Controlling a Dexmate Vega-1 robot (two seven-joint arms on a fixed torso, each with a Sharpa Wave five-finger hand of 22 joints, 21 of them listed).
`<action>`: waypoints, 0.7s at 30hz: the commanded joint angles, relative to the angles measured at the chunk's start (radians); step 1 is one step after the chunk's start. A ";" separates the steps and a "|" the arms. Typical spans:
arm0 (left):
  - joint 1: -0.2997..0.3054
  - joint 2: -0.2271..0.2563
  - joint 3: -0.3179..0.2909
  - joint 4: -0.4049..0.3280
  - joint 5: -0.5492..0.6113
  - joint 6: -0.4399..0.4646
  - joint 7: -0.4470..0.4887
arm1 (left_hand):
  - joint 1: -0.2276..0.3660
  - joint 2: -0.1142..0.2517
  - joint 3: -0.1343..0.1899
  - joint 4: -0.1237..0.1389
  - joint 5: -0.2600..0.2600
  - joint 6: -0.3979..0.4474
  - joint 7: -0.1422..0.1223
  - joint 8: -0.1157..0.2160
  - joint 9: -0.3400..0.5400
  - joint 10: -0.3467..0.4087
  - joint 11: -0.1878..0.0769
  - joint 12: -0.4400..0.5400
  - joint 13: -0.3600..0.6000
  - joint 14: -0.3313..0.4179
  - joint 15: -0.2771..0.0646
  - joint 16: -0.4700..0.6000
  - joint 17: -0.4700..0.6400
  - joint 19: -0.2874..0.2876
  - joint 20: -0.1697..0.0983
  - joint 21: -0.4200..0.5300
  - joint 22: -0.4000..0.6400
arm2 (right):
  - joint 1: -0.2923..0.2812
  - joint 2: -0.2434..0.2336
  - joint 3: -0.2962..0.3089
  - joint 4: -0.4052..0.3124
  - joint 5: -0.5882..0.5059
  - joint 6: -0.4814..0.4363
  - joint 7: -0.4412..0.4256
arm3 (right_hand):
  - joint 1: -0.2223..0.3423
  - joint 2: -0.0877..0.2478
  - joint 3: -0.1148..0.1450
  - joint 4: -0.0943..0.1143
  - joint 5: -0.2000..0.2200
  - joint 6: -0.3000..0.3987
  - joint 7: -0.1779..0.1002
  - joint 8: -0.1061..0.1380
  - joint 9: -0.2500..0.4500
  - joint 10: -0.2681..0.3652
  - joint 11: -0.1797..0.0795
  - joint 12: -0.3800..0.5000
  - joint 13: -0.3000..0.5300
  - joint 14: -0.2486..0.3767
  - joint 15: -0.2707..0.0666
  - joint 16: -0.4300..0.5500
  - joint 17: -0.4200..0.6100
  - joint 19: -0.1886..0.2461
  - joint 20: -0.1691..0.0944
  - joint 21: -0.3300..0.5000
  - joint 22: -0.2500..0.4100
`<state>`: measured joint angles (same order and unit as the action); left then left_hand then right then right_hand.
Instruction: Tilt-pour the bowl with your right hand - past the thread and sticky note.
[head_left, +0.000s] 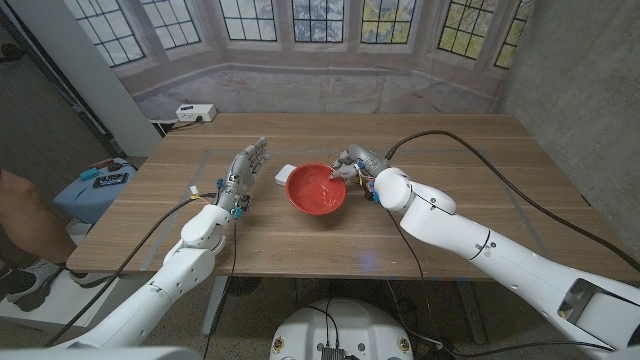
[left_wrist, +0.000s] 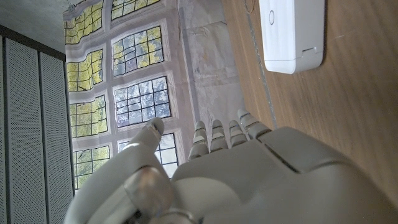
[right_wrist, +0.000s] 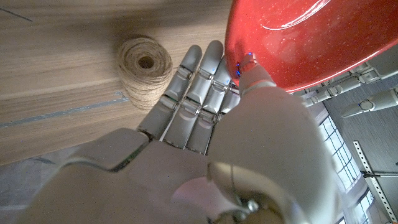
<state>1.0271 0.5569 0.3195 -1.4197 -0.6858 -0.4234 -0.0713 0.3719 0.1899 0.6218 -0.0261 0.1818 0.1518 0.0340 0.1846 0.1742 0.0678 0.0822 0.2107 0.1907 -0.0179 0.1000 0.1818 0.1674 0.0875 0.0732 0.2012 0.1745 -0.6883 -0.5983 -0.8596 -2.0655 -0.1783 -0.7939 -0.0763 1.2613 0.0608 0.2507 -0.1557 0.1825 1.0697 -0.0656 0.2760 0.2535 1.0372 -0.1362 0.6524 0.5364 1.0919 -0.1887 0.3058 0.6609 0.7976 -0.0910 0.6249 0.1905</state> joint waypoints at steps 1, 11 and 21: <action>0.001 0.001 0.000 0.003 -0.003 -0.003 -0.009 | 0.012 -0.002 0.007 -0.005 0.004 0.009 -0.002 0.002 0.006 0.006 0.004 0.000 0.003 0.002 0.001 -0.001 0.003 0.005 0.006 -0.003 0.002 | 0.036 -0.011 -0.032 -0.001 0.043 -0.054 0.022 | 0.016 0.020 0.003 0.001 0.006 0.003 0.005 0.001 0.002 0.006 0.001 0.005 0.005 0.007 -0.050 -0.002 0.003 -0.002 -0.047 0.006 0.002; -0.007 -0.003 0.004 0.016 -0.005 -0.003 -0.019 | 0.013 -0.002 0.007 -0.005 0.004 0.010 -0.003 0.002 0.006 0.006 0.004 0.000 0.003 0.002 0.000 -0.001 0.004 0.005 0.004 -0.003 0.002 | 0.084 -0.031 -0.078 -0.007 0.058 -0.108 0.054 | 0.016 0.020 0.003 0.001 0.006 0.003 0.008 -0.001 0.003 0.010 0.000 0.004 0.002 0.010 -0.051 -0.007 0.004 -0.003 -0.046 0.012 0.002; -0.012 -0.008 0.006 0.027 -0.006 -0.005 -0.021 | 0.013 -0.003 0.006 -0.005 0.004 0.010 -0.003 0.001 0.006 0.006 0.005 0.000 0.003 0.002 0.002 -0.001 0.004 0.005 0.005 -0.003 0.002 | 0.125 -0.048 -0.118 -0.008 0.074 -0.145 0.081 | 0.016 0.022 0.002 0.002 0.005 0.002 0.011 -0.002 0.004 0.012 0.002 0.004 0.001 0.014 -0.050 -0.012 0.004 -0.003 -0.045 0.017 0.001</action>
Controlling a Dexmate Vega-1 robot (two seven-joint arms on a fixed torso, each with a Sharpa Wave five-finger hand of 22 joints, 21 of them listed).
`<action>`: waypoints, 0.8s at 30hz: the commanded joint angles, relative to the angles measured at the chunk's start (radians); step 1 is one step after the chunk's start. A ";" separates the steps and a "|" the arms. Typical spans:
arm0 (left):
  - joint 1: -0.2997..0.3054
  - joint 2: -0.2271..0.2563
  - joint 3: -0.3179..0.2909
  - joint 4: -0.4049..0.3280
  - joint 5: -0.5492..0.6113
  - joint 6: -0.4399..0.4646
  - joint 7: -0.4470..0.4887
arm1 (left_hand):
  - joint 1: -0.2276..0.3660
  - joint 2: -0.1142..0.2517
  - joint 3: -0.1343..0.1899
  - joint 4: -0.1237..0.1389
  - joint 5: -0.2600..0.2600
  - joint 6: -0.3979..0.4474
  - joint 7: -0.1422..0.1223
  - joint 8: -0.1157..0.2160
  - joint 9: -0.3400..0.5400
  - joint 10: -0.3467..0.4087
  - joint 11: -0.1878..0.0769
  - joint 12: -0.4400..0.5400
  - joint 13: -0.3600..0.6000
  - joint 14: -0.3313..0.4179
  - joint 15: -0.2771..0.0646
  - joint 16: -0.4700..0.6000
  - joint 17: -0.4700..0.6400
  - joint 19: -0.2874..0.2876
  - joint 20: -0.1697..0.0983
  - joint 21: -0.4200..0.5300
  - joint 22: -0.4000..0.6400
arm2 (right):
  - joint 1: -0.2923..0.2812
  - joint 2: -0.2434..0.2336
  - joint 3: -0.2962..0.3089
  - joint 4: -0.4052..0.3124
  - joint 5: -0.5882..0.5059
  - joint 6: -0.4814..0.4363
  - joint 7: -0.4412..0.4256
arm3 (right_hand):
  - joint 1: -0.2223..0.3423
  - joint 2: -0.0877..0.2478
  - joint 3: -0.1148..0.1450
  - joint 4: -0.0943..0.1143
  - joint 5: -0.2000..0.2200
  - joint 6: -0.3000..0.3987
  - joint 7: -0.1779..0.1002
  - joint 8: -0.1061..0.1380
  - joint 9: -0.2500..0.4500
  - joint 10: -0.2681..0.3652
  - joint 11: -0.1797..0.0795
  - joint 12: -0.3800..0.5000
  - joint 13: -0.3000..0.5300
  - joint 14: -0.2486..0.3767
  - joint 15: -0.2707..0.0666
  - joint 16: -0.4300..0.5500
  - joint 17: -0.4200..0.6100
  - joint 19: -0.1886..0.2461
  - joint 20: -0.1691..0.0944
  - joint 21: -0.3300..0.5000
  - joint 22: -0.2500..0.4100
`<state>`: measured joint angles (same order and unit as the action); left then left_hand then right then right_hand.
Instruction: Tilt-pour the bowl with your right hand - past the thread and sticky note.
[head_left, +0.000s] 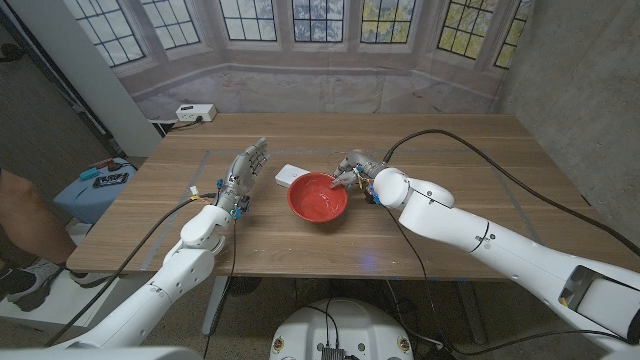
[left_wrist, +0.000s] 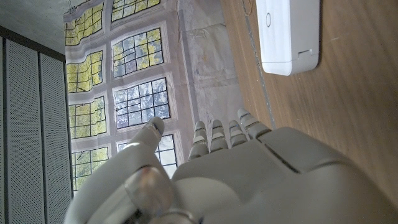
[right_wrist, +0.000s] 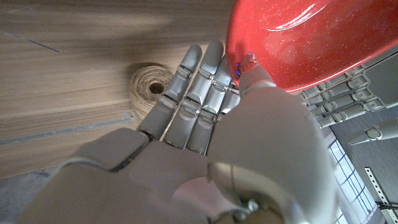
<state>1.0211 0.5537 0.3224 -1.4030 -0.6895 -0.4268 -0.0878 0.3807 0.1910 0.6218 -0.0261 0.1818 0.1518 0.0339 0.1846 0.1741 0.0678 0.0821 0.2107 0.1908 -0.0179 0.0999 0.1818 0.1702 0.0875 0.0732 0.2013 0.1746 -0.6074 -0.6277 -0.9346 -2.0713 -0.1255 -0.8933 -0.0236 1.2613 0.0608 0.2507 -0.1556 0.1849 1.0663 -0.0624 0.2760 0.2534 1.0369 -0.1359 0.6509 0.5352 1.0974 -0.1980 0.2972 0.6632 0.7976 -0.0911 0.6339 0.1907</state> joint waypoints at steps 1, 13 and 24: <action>-0.006 -0.006 0.003 0.011 -0.003 -0.002 -0.005 | 0.005 -0.004 0.006 -0.005 0.004 0.010 -0.003 0.001 0.006 0.006 0.006 0.000 0.003 0.002 0.001 -0.001 0.001 0.005 0.005 -0.003 0.002 | 0.047 -0.020 -0.045 -0.002 0.024 -0.047 0.031 | 0.016 0.020 0.001 0.001 0.002 0.005 0.009 -0.002 0.004 0.013 0.002 0.006 0.002 0.010 -0.041 -0.003 0.002 -0.003 -0.044 0.008 0.001; -0.009 -0.010 0.005 0.018 -0.005 -0.004 -0.007 | 0.005 -0.004 0.006 -0.005 0.004 0.009 -0.003 0.000 0.006 0.008 0.005 0.001 0.003 0.002 0.001 -0.001 0.001 0.005 0.005 -0.003 0.002 | 0.070 -0.031 -0.068 -0.004 0.045 -0.060 0.041 | 0.015 0.021 0.001 0.001 0.002 0.005 0.010 -0.003 0.006 0.016 0.001 0.006 0.001 0.013 -0.041 -0.008 0.003 -0.004 -0.043 0.013 0.000; -0.012 -0.015 0.007 0.028 -0.008 -0.006 -0.013 | 0.006 -0.004 0.006 -0.005 0.004 0.010 -0.002 0.000 0.006 0.007 0.005 0.000 0.003 0.002 0.000 -0.001 0.001 0.005 0.006 -0.003 0.002 | 0.084 -0.035 -0.086 -0.006 0.057 -0.074 0.045 | 0.018 0.020 0.001 -0.001 0.002 0.005 0.011 -0.004 0.006 0.014 0.002 0.006 0.003 0.015 -0.041 -0.012 0.005 -0.005 -0.043 0.017 -0.001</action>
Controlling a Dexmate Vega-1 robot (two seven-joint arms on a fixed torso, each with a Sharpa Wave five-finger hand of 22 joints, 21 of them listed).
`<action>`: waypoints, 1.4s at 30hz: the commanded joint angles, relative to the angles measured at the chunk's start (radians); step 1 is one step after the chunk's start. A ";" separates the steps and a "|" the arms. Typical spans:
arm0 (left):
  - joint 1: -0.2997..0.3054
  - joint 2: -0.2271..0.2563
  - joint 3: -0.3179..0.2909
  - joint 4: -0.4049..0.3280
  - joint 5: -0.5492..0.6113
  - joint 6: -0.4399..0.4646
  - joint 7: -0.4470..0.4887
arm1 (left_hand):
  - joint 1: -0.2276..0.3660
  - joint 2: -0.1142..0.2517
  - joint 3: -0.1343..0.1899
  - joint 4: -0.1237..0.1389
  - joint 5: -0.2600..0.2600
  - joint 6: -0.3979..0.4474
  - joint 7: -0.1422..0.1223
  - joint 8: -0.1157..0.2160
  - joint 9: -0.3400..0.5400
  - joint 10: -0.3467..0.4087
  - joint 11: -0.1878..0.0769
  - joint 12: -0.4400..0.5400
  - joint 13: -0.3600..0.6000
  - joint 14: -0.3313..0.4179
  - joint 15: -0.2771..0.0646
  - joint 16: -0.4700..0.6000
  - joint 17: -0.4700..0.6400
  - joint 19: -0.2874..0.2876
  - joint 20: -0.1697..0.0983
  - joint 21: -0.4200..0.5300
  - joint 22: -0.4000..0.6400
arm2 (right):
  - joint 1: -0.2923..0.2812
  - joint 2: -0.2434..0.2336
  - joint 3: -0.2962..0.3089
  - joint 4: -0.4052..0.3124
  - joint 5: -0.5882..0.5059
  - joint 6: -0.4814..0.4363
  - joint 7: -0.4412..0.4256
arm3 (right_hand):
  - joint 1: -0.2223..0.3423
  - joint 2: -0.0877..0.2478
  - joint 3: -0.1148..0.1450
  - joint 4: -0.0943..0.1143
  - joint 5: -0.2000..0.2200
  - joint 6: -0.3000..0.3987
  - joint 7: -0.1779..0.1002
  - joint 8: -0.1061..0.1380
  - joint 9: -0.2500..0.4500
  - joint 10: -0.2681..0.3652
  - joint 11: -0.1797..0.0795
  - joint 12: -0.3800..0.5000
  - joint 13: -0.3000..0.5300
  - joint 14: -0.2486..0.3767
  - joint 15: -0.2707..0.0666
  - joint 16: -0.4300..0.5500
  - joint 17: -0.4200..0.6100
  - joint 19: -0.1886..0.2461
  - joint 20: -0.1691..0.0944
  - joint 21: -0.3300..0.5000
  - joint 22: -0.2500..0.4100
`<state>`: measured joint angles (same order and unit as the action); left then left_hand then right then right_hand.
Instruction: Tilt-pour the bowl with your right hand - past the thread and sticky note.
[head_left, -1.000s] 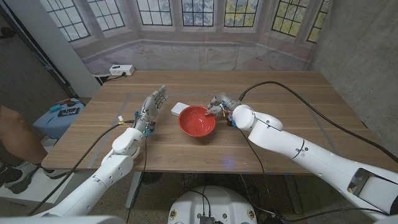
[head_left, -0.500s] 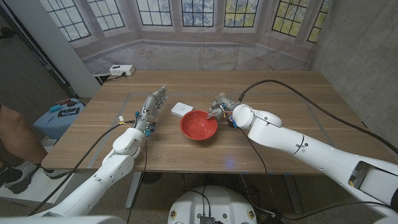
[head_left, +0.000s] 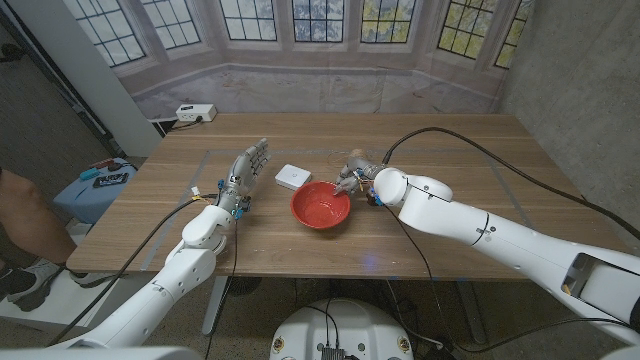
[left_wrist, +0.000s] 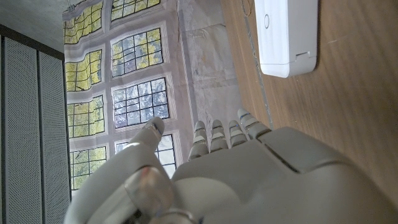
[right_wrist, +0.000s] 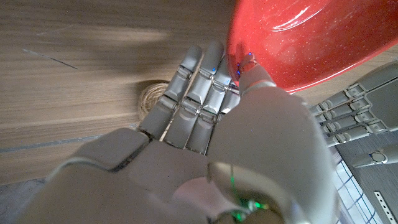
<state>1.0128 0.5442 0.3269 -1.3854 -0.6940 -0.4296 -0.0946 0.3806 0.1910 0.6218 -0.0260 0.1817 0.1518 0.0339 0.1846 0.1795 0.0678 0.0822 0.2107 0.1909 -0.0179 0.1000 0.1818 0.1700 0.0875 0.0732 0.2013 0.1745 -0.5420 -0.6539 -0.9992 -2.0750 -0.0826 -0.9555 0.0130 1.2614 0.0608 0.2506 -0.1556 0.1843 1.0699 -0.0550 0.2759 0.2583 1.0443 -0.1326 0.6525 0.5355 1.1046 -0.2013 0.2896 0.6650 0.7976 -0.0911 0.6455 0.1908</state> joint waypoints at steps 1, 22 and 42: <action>-0.004 -0.007 0.003 0.012 -0.004 -0.004 -0.008 | 0.006 -0.004 0.005 -0.005 0.005 0.009 -0.003 0.000 0.001 0.006 0.006 0.000 0.003 0.002 0.000 0.000 0.002 0.005 0.006 -0.003 0.002 | 0.020 -0.009 -0.023 -0.002 0.015 -0.013 0.009 | 0.017 0.020 0.001 0.000 0.003 0.001 0.004 -0.005 0.002 0.007 -0.002 0.005 0.004 0.009 -0.038 -0.005 0.003 -0.005 -0.043 0.006 -0.001; 0.003 -0.005 0.002 0.010 -0.003 -0.010 -0.008 | 0.007 -0.003 0.005 -0.004 0.004 0.009 -0.003 0.000 0.001 0.007 0.005 0.000 0.003 0.002 0.000 0.000 0.002 0.005 0.006 -0.003 0.002 | 0.028 -0.012 -0.057 -0.003 0.010 -0.027 -0.005 | 0.010 0.022 -0.002 0.004 0.002 -0.002 0.001 -0.006 0.006 0.007 -0.003 0.002 0.001 0.012 -0.037 -0.015 0.002 -0.006 -0.041 0.015 -0.002; 0.022 -0.003 -0.002 -0.005 -0.003 -0.020 -0.001 | 0.008 -0.002 0.004 -0.003 0.004 0.010 -0.001 0.000 0.001 0.008 0.006 0.001 0.003 0.003 0.000 0.000 0.002 0.005 0.006 -0.003 0.002 | 0.008 -0.018 -0.060 -0.020 0.000 -0.038 -0.025 | -0.002 0.022 -0.005 0.007 -0.001 -0.025 -0.001 -0.013 0.014 -0.003 -0.005 0.001 0.011 0.011 -0.033 -0.024 0.006 -0.010 -0.037 0.022 -0.004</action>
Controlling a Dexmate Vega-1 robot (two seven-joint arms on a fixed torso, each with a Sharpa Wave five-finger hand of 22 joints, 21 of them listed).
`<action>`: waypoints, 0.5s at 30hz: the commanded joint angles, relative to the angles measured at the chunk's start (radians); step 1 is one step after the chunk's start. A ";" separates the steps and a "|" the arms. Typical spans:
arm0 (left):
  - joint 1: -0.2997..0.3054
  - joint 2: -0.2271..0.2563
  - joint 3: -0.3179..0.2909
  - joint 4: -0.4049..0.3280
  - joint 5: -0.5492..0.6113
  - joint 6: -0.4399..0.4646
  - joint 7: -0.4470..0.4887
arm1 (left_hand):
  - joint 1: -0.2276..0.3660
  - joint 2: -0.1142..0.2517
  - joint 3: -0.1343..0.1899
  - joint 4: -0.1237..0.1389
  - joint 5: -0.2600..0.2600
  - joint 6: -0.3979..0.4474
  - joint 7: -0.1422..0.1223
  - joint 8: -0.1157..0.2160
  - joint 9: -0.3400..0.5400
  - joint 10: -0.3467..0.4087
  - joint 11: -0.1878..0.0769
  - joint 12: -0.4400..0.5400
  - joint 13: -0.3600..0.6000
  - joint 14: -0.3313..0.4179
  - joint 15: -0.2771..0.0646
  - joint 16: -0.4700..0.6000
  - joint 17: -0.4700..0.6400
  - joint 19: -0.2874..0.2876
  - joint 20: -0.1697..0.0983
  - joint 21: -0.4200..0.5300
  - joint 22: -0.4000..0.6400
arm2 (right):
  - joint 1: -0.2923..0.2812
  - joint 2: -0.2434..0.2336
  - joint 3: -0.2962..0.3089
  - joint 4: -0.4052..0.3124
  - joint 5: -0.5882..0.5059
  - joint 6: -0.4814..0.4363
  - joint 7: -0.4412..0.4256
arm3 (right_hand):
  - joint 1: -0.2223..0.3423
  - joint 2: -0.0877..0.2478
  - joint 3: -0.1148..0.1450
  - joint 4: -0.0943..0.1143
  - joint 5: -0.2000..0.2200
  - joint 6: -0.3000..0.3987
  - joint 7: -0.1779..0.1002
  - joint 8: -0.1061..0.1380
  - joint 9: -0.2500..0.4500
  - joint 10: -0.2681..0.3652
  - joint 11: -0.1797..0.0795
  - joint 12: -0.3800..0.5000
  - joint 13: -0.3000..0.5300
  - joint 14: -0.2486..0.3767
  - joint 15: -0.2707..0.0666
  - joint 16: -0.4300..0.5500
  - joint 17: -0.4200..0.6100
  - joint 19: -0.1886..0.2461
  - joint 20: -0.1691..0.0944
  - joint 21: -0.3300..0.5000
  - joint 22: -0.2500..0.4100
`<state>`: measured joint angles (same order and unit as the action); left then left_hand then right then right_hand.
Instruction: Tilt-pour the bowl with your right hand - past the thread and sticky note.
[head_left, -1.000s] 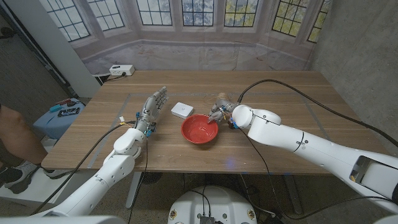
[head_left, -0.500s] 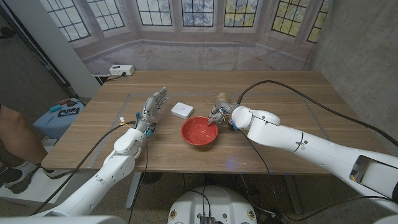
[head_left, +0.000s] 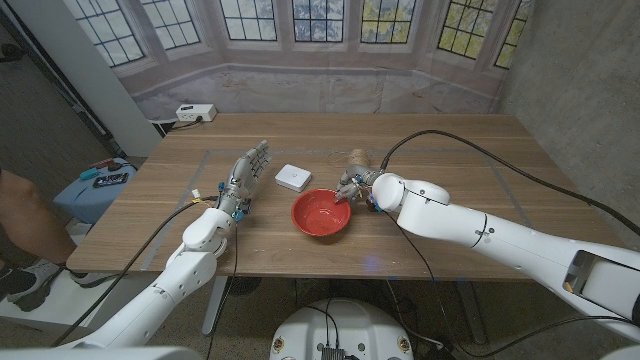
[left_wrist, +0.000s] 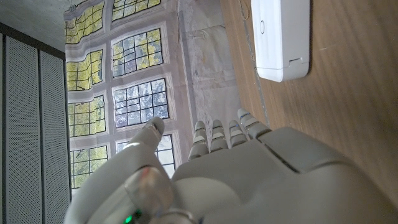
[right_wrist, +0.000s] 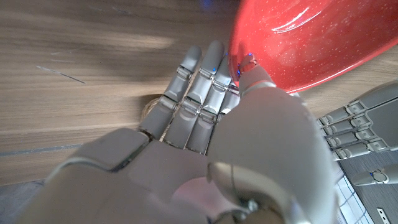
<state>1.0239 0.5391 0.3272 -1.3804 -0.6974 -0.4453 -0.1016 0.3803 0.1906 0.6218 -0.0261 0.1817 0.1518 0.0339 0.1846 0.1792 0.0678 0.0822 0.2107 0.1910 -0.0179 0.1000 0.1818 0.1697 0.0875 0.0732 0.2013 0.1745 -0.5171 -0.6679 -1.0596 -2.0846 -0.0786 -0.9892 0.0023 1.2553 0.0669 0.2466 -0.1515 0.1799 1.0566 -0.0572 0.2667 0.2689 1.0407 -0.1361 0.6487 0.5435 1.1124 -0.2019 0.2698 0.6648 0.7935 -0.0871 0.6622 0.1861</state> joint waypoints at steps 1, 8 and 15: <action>0.012 0.003 -0.002 -0.011 0.001 -0.004 0.007 | 0.009 -0.002 0.004 -0.003 0.004 0.010 -0.002 0.000 0.001 0.007 0.006 0.001 0.003 0.003 0.000 0.000 0.002 0.005 0.006 -0.003 0.002 | -0.018 -0.004 0.000 -0.011 -0.005 -0.004 -0.015 | 0.004 0.016 -0.001 0.003 0.003 -0.013 0.001 -0.004 0.004 0.000 0.000 0.005 0.003 0.003 -0.033 -0.004 0.006 -0.006 -0.040 0.006 0.001; 0.018 0.006 -0.004 -0.022 0.005 -0.007 0.009 | 0.009 -0.002 0.004 -0.003 0.004 0.010 -0.003 0.000 0.001 0.007 0.005 0.001 0.003 0.003 0.001 0.000 0.003 0.005 0.005 -0.003 0.002 | -0.019 -0.014 -0.004 -0.019 -0.005 0.005 -0.006 | -0.001 0.013 -0.004 0.003 0.003 -0.028 0.006 -0.011 0.005 -0.004 -0.003 0.000 -0.001 -0.002 -0.032 -0.009 0.007 -0.008 -0.038 0.008 0.000; 0.030 0.010 -0.005 -0.040 0.006 -0.007 0.016 | 0.010 -0.001 0.004 -0.002 0.004 0.010 -0.002 0.000 0.001 0.006 0.005 0.000 0.003 0.003 0.001 0.000 0.003 0.005 0.006 -0.003 0.002 | -0.018 -0.021 -0.004 -0.034 -0.002 0.002 0.006 | -0.025 0.010 -0.013 0.012 0.001 -0.072 0.011 -0.031 0.005 -0.020 0.010 -0.021 -0.023 -0.014 -0.027 -0.018 0.005 -0.018 -0.030 0.008 -0.001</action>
<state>1.0393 0.5440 0.3246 -1.3991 -0.6968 -0.4506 -0.0937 0.3803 0.1906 0.6218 -0.0261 0.1817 0.1518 0.0339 0.1846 0.1792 0.0678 0.0821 0.2107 0.1910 -0.0179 0.1000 0.1818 0.1697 0.0875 0.0732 0.2013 0.1746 -0.5332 -0.6785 -1.0615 -2.1015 -0.0828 -0.9904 -0.0070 1.2449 0.0828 0.2370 -0.1419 0.1797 0.9944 -0.0482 0.2390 0.2721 1.0299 -0.1253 0.6326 0.5253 1.1059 -0.2067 0.2548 0.6696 0.7830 -0.0871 0.6659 0.1855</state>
